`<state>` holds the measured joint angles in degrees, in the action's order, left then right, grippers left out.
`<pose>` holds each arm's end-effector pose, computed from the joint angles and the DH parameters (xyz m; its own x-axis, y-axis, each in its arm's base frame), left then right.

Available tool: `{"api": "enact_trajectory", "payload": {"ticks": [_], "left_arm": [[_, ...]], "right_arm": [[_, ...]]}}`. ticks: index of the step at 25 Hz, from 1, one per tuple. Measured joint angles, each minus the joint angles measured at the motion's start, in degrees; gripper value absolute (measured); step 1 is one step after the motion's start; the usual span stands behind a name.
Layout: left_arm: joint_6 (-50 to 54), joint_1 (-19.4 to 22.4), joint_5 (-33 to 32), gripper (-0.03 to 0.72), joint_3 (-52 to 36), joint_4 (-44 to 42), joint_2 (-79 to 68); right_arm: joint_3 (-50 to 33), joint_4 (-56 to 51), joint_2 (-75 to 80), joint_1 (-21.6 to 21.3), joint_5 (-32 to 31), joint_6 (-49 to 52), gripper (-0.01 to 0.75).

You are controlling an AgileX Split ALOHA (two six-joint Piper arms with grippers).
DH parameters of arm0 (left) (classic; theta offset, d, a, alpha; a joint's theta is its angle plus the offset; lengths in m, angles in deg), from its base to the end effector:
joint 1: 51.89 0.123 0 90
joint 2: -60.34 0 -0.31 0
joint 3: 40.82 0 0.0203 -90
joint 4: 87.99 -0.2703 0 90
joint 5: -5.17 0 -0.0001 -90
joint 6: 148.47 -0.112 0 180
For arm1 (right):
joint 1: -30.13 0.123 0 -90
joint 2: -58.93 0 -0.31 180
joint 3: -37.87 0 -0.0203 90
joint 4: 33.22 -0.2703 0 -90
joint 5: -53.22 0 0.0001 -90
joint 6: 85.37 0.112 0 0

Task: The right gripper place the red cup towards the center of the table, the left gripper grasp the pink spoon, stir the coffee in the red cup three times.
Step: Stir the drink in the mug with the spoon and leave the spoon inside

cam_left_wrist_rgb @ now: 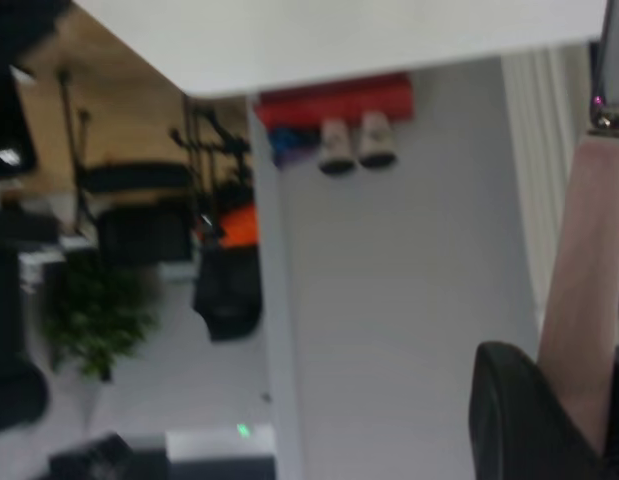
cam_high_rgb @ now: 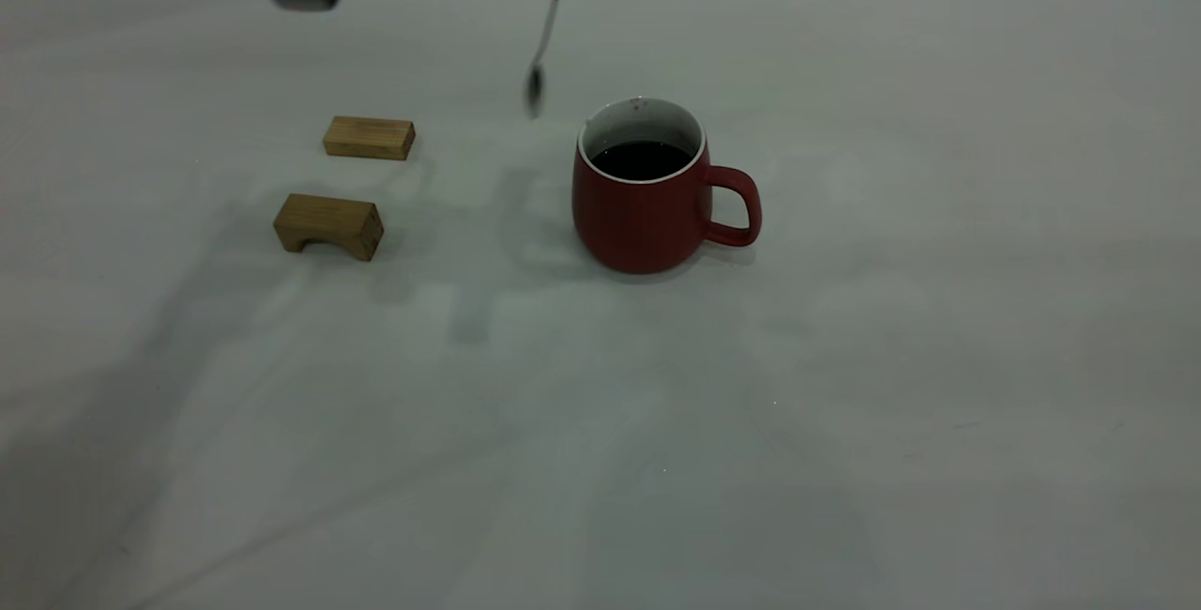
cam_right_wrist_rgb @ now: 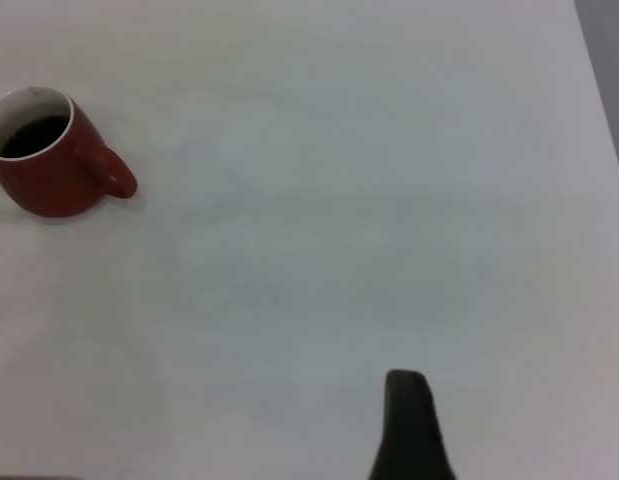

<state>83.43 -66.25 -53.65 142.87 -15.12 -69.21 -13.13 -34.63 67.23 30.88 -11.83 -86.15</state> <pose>0.4217 -0.2025 0.1633 -0.1743 -0.5098 0.8425 -0.9828 0.0373 -0.1807 0.0077 0.0026 0.2600 -0.5640 -0.0106 -0.8257 -0.0333 0.9994 0.0099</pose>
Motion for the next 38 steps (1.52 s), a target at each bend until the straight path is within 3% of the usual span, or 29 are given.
{"api": "enact_trajectory", "payload": {"ticks": [10, 17, 26, 32, 38], "left_arm": [[-0.71, -3.47, 4.96, 0.173, 0.02, 13.96, -4.47], [-1.15, -3.91, 7.1, 0.173, 0.02, 14.85, -10.28], [-10.12, -3.96, 17.42, 0.173, 0.02, 15.37, -11.52], [-15.73, -4.88, 14.57, 0.173, 0.02, 25.09, -14.95], [-11.79, -4.96, 9.81, 0.173, 0.02, 22.43, -16.43]], "right_arm": [[0.0, 0.0, 0.0, 0.0, 0.0, 0.0, 0.591], [0.0, 0.0, 0.0, 0.0, 0.0, 0.0, 0.591], [0.0, 0.0, 0.0, 0.0, 0.0, 0.0, 0.591], [0.0, 0.0, 0.0, 0.0, 0.0, 0.0, 0.591], [0.0, 0.0, 0.0, 0.0, 0.0, 0.0, 0.591]]}}
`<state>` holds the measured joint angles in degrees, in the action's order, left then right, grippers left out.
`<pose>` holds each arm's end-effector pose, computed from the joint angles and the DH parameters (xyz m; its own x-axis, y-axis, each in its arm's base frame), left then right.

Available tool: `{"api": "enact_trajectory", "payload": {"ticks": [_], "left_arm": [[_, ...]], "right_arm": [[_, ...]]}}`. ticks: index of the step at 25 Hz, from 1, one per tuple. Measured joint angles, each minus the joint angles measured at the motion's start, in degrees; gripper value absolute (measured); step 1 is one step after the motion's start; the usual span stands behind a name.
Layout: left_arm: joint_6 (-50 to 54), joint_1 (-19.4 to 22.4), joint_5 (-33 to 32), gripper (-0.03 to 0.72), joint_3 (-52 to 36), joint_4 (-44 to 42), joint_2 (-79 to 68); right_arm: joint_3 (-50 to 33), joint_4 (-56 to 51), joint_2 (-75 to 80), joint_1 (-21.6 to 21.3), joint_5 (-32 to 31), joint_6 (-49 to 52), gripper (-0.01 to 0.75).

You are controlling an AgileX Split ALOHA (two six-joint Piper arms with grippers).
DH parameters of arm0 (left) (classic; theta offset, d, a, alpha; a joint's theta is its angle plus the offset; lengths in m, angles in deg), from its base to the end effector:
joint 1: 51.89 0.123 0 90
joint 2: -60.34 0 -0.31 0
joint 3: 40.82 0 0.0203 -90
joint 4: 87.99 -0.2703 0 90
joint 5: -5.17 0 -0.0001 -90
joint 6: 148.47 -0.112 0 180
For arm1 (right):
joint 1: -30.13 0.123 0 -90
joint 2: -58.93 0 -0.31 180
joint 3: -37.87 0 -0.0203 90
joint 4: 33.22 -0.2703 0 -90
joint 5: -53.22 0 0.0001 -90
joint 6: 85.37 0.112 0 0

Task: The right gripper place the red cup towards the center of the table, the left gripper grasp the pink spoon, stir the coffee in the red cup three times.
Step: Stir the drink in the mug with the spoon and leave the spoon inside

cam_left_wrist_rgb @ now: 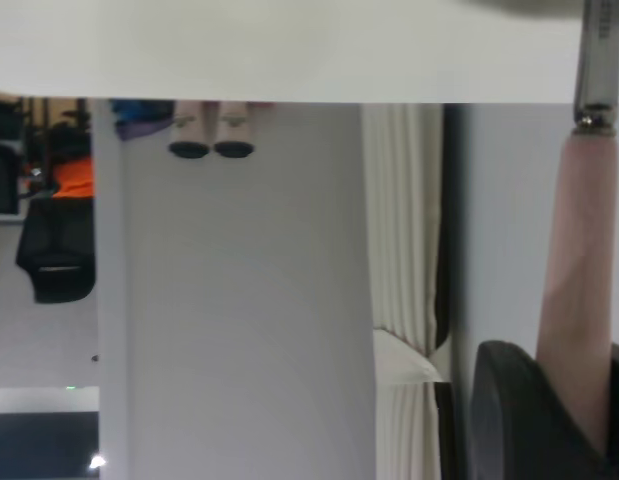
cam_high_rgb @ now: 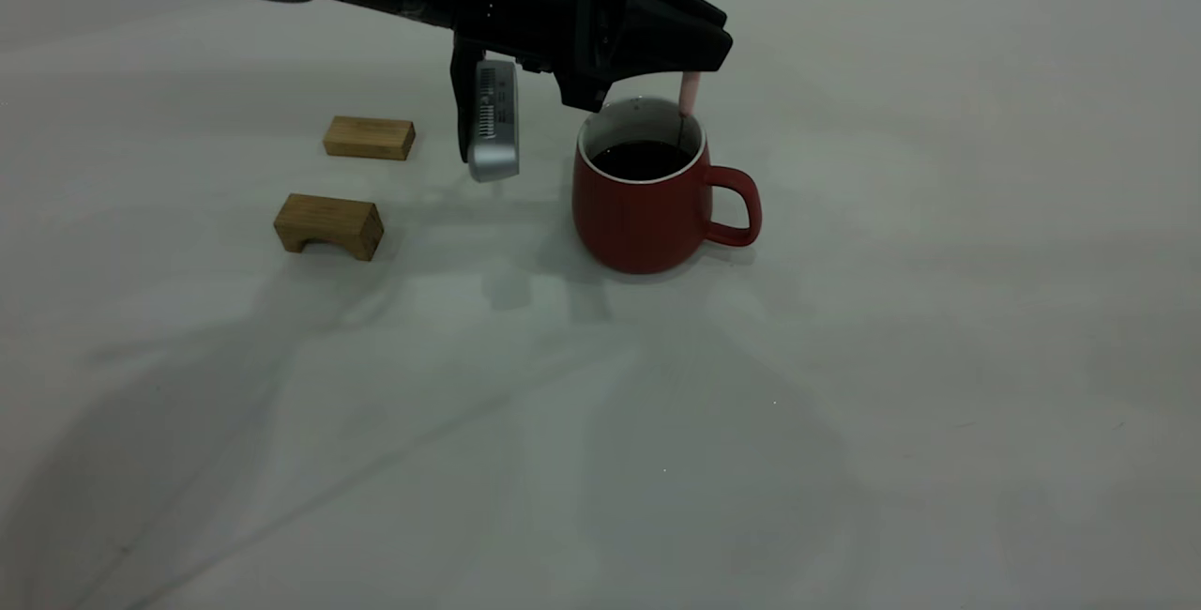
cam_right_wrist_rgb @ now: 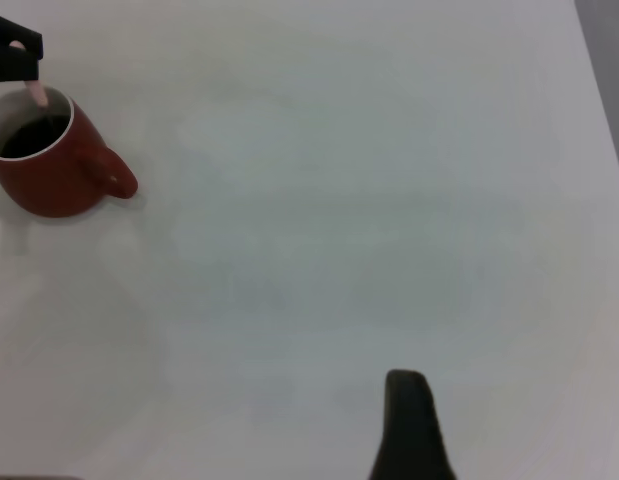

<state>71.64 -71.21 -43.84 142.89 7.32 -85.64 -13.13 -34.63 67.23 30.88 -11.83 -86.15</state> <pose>0.4341 -0.2414 0.0418 0.0345 -0.4782 0.8776 -0.9826 -0.1764 -0.0575 0.0077 0.0026 0.2600 -0.5640 -0.0106 -0.8257 -0.0333 0.9994 0.0099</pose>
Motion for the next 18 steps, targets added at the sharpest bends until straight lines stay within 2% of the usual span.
{"api": "enact_trajectory", "payload": {"ticks": [4, 7, 12, 15, 18], "left_arm": [[5.0, 0.81, 0.67, 0.173, 0.0, -6.3, 0.54], [4.69, 1.25, 3.2, 0.173, 0.12, -8.63, 1.51], [-4.04, 1.32, 6.55, 0.173, 0.18, -3.61, 1.51], [-5.84, 1.07, 4.08, 0.173, 0.18, 0.31, 0.94], [-2.85, 0.96, 0.26, 0.173, 0.18, -0.26, 0.43]], "right_arm": [[0.0, 0.0, 0.0, 0.0, 0.0, 0.0, 0.591], [0.0, 0.0, 0.0, 0.0, 0.0, 0.0, 0.591], [0.0, 0.0, 0.0, 0.0, 0.0, 0.0, 0.591], [0.0, 0.0, 0.0, 0.0, 0.0, 0.0, 0.591], [0.0, 0.0, -0.07, 0.0, 0.0, 0.0, 0.591]]}}
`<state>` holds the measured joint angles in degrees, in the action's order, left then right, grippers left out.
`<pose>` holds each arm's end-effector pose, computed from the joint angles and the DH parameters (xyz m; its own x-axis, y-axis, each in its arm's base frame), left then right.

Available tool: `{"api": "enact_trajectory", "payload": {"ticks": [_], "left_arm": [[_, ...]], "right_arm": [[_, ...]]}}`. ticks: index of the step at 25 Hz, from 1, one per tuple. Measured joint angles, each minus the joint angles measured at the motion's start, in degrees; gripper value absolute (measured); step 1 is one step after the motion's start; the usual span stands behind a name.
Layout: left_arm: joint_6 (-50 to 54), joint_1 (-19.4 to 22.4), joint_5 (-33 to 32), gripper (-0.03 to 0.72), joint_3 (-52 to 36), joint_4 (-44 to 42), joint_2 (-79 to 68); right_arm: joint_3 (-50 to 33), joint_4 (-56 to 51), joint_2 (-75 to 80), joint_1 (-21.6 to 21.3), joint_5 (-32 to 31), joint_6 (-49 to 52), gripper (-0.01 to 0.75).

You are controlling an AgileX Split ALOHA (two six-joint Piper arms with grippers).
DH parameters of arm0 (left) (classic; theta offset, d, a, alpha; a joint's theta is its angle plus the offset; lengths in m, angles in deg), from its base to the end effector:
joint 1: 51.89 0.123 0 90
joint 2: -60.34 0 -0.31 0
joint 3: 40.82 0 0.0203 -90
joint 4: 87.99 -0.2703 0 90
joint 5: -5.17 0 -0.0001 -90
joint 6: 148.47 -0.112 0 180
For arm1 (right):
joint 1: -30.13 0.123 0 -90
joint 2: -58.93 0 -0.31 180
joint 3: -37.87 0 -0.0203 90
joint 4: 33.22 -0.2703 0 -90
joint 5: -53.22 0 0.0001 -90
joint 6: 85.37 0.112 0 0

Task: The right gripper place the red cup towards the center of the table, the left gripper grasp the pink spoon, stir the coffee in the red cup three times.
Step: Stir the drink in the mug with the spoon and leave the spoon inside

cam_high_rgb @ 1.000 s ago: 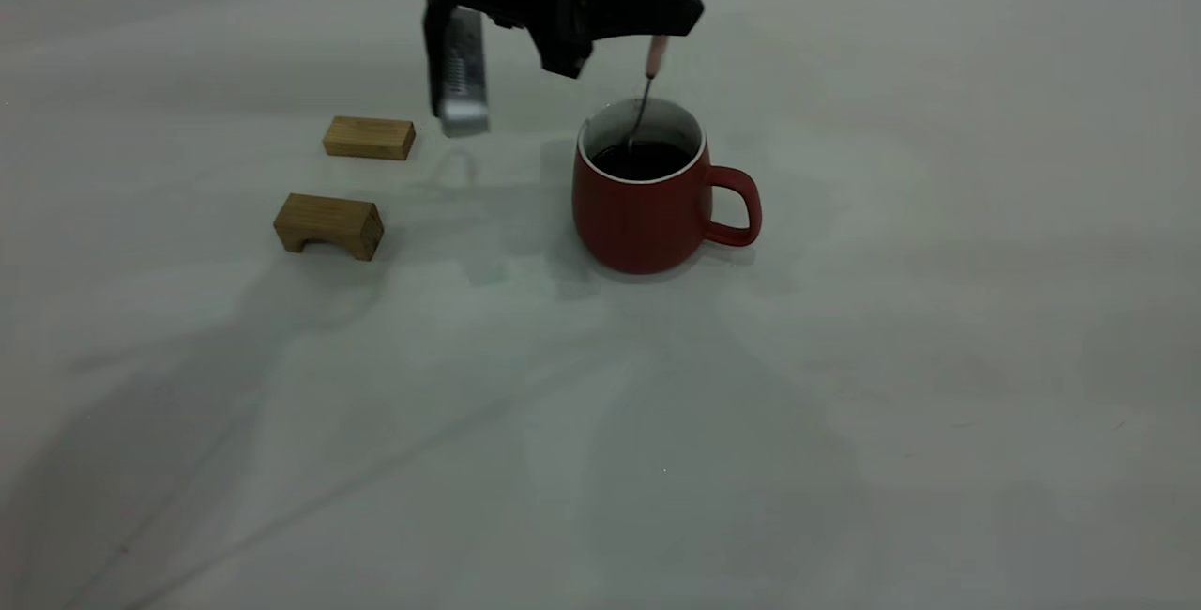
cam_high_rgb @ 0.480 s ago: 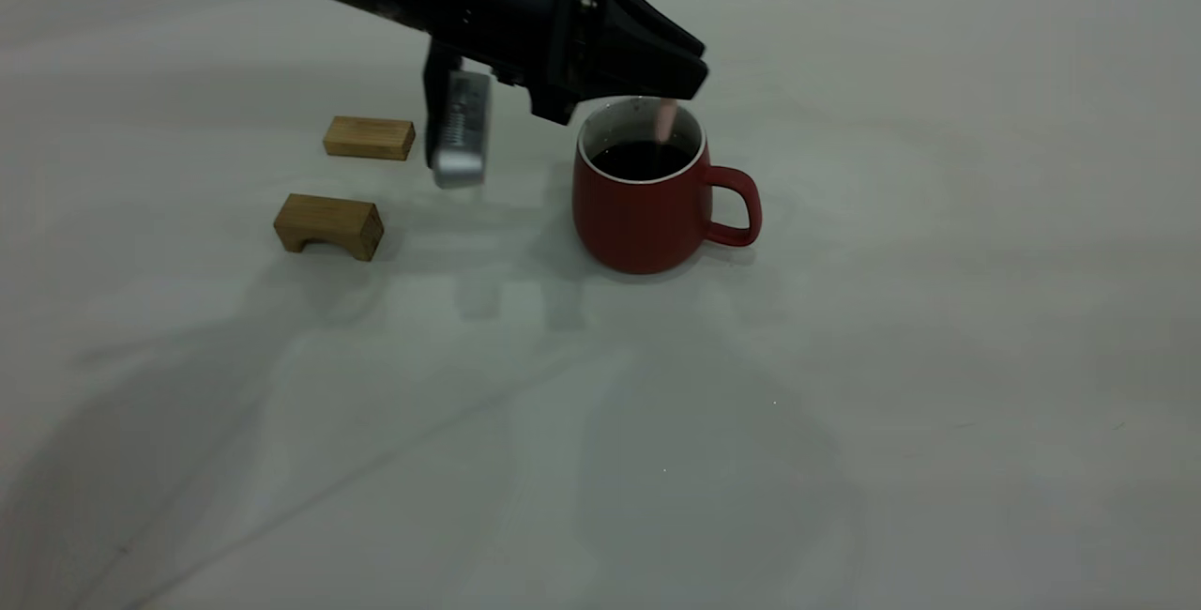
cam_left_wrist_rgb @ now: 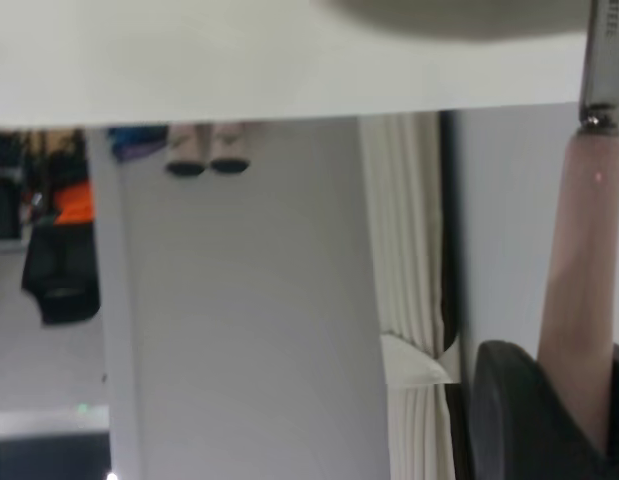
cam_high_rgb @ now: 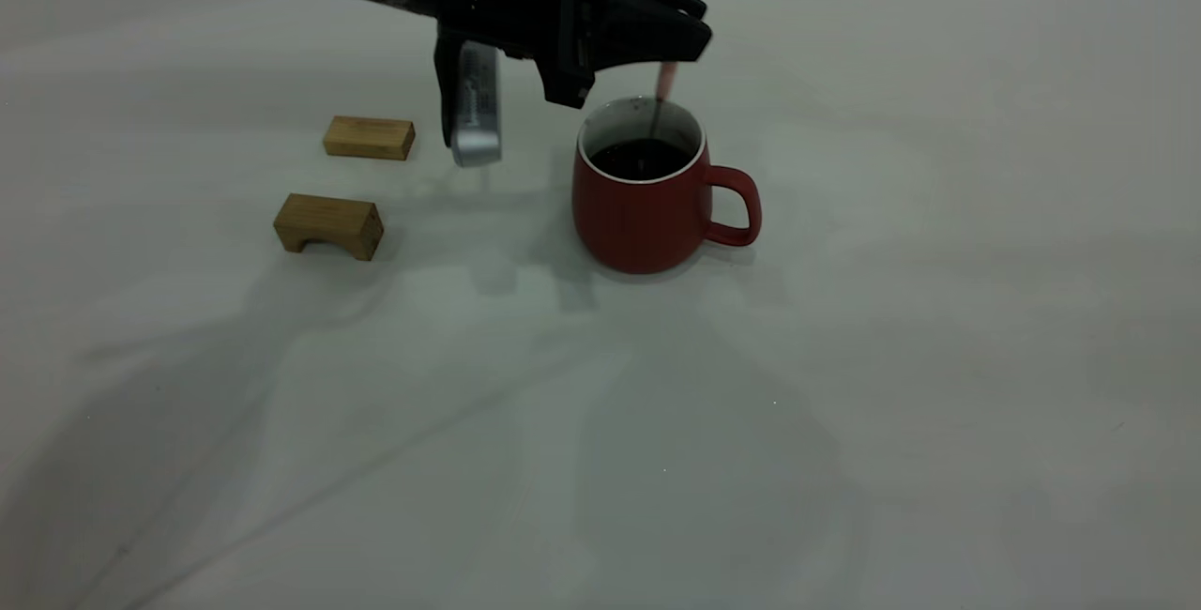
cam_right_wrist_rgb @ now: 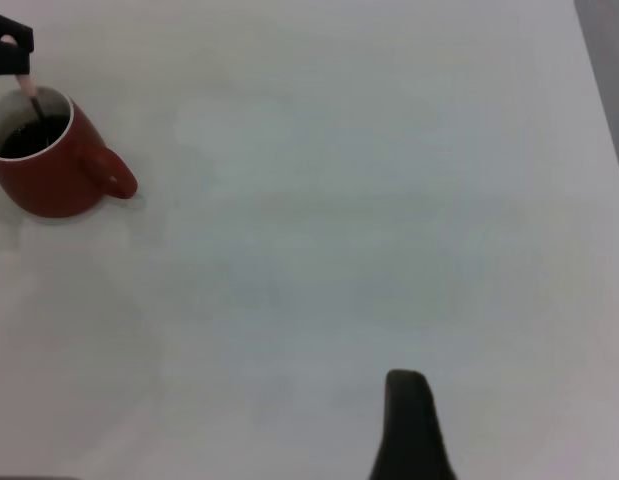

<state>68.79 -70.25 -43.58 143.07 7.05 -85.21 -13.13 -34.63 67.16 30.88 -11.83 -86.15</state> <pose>0.4394 -0.2343 0.0457 -0.0169 -0.4891 0.8721 -0.9794 -0.1676 -0.1130 0.0075 0.0026 0.2600 -0.5630 -0.0106 -0.8264 -0.0333 0.9994 0.0099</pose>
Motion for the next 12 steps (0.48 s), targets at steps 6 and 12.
{"api": "enact_trajectory", "payload": {"ticks": [6, 12], "left_arm": [[9.04, 0.88, -1.46, 0.173, 0.37, -8.85, 0.0], [2.85, 2.25, 2.36, 0.173, 2.7, -8.87, 0.0]], "right_arm": [[0.0, 0.0, 0.0, 0.0, 0.0, 0.0, 0.591], [0.0, 0.0, 0.0, -0.07, 0.0, 0.0, 0.591]]}}
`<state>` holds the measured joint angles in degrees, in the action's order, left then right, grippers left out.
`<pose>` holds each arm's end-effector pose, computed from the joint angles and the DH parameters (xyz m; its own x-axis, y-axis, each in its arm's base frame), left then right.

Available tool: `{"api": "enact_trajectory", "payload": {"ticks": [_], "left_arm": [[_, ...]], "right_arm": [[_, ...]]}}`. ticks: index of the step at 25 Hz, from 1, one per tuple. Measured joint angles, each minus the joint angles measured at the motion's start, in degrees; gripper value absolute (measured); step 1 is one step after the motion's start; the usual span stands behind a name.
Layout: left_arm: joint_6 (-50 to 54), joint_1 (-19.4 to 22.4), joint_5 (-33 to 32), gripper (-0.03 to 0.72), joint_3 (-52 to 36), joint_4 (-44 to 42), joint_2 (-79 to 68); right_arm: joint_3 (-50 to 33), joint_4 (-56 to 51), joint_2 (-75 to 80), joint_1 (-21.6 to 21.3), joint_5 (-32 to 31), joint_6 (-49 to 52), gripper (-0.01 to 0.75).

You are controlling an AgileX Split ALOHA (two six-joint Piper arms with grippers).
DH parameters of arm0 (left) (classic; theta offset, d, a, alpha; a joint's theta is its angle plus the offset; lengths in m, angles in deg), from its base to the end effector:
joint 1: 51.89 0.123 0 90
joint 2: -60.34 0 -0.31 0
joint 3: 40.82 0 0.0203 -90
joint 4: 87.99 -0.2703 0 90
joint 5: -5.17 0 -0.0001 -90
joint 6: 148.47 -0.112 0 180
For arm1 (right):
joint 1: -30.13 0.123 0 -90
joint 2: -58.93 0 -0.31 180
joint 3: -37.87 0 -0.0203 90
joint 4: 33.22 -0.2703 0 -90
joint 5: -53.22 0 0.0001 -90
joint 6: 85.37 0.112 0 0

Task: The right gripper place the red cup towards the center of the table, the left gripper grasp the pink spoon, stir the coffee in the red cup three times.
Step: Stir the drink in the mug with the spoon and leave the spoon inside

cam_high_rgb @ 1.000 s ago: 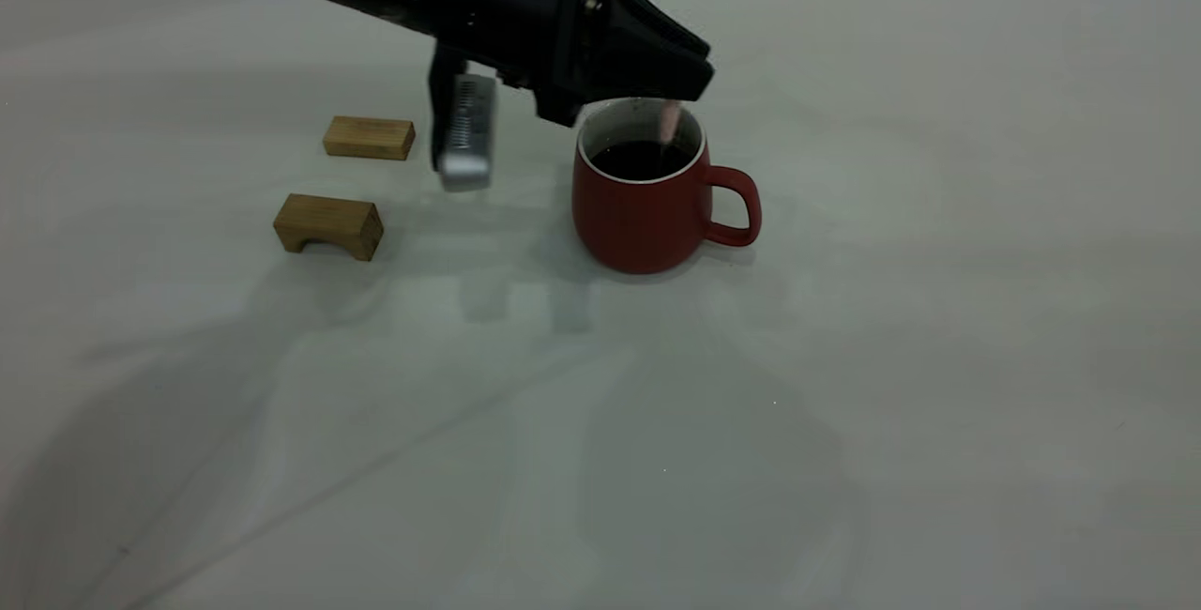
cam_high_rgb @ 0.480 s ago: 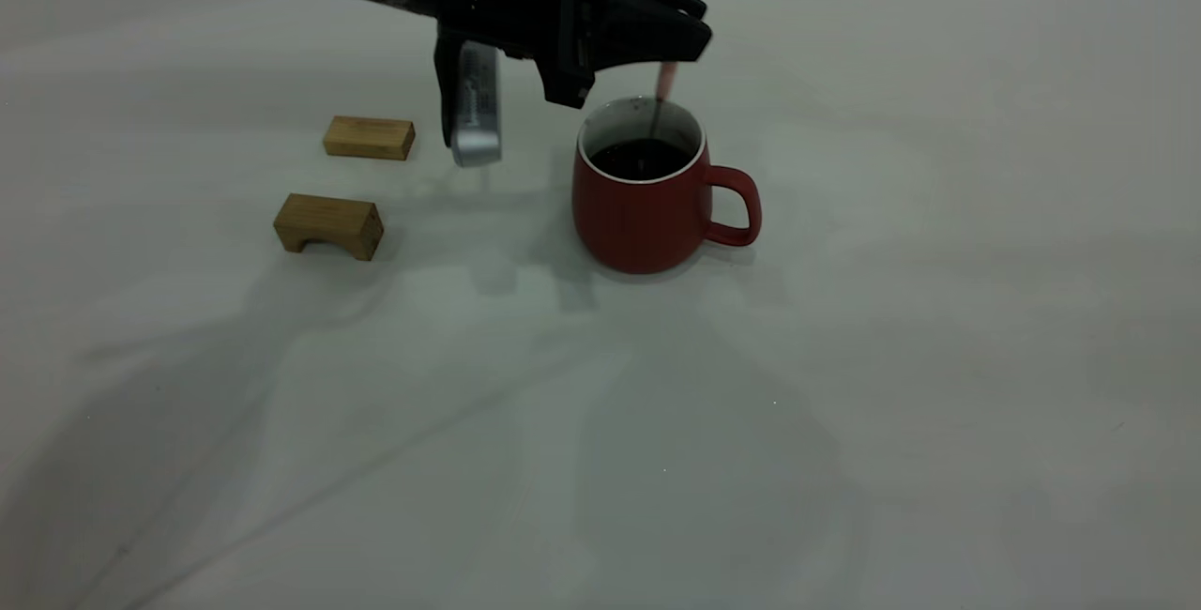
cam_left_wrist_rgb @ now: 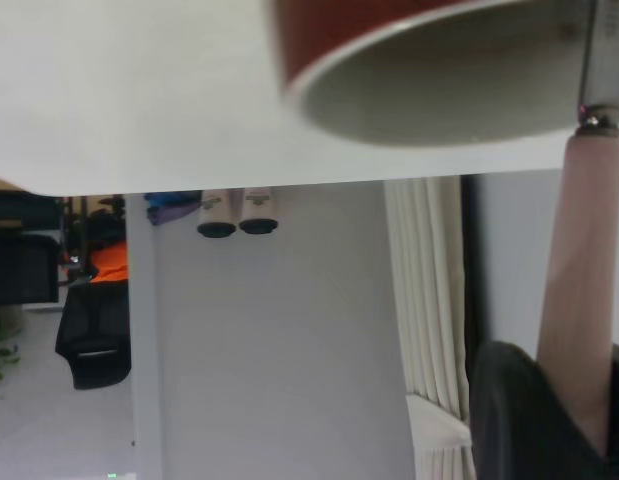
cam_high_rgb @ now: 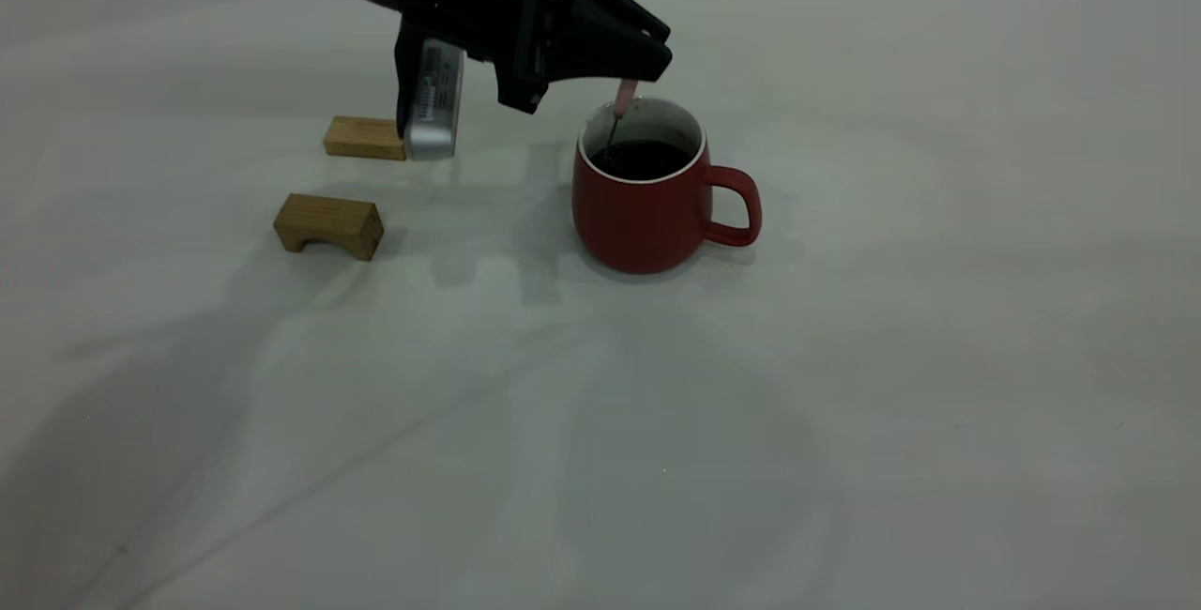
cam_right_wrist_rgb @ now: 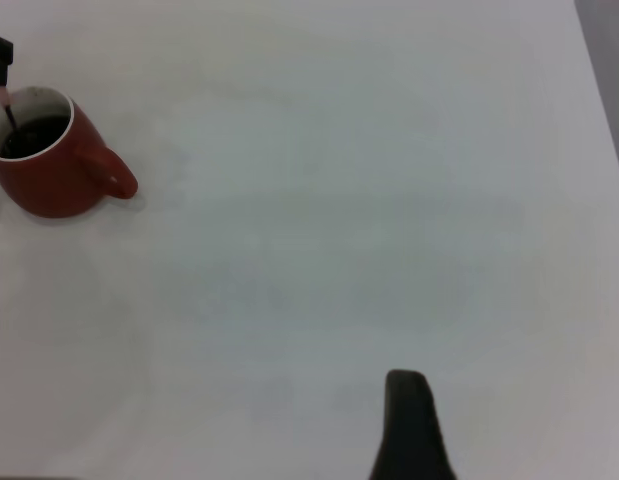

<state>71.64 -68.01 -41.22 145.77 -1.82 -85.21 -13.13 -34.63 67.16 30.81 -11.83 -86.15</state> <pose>0.4531 -0.2152 0.0460 -0.0671 -0.5733 0.8166 -0.9776 -0.1258 -0.1687 0.0075 0.0026 0.2600 -0.5630 -0.0099 -0.8264 -0.0321 0.9994 0.0099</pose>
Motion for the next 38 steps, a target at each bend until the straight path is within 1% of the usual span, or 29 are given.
{"api": "enact_trajectory", "payload": {"ticks": [2, 6, 10, 12, 15, 17, 21, 24, 26, 31, 35, 38], "left_arm": [[-0.82, -0.22, -0.51, 0.173, 0.02, 1.59, 0.0], [0.72, -1.27, -4.44, 0.173, 0.13, 3.01, 0.0], [7.5, -1.66, -6.52, 0.173, 0.13, -2.47, 0.0], [9.39, -1.44, -6.43, 0.173, 0.13, -5.76, 0.0], [8.55, -0.31, -5.2, 0.173, 0.31, -7.11, 0.0], [6.53, 0.27, -3.75, 0.173, 0.39, -6.6, 0.0], [2.84, 0.11, -1.5, 0.173, 0.45, -3.48, 0.0], [1.6, -0.57, -2.35, 0.173, 0.45, -1.13, 0.0], [1.45, -1.22, -4.17, 0.173, 0.45, -1.44, 0.0], [4.77, -1.46, -8.36, 0.173, 0.45, -7.89, 0.0], [5.73, 0.38, -7.91, 0.173, 0.5, -10.15, 0.0], [4.44, 1.07, -5.71, 0.173, 0.5, -7.98, 0.0]], "right_arm": [[0.0, 0.0, 0.0, 0.0, 0.0, 0.0, 0.591], [0.0, 0.0, 0.0, 0.0, 0.0, 0.0, 0.591], [0.0, 0.0, 0.0, 0.0, 0.0, 0.0, 0.591], [0.0, 0.0, 0.0, 0.0, 0.0, 0.0, 0.591], [0.0, 0.0, 0.0, 0.0, 0.0, 0.0, 0.591], [0.0, 0.0, 0.0, 0.0, 0.0, 0.0, 0.591], [0.0, 0.0, 0.0, 0.0, 0.0, 0.0, 0.591], [0.0, 0.0, 0.0, 0.0, 0.0, 0.0, 0.591], [0.0, 0.0, 0.0, 0.0, 0.0, 0.0, 0.591], [0.0, 0.0, 0.0, 0.0, 0.0, 0.0, 0.591], [0.0, 0.0, 0.0, 0.0, 0.0, 0.0, 0.591], [0.0, 0.0, 0.0, 0.0, 0.0, 0.0, 0.591]]}}
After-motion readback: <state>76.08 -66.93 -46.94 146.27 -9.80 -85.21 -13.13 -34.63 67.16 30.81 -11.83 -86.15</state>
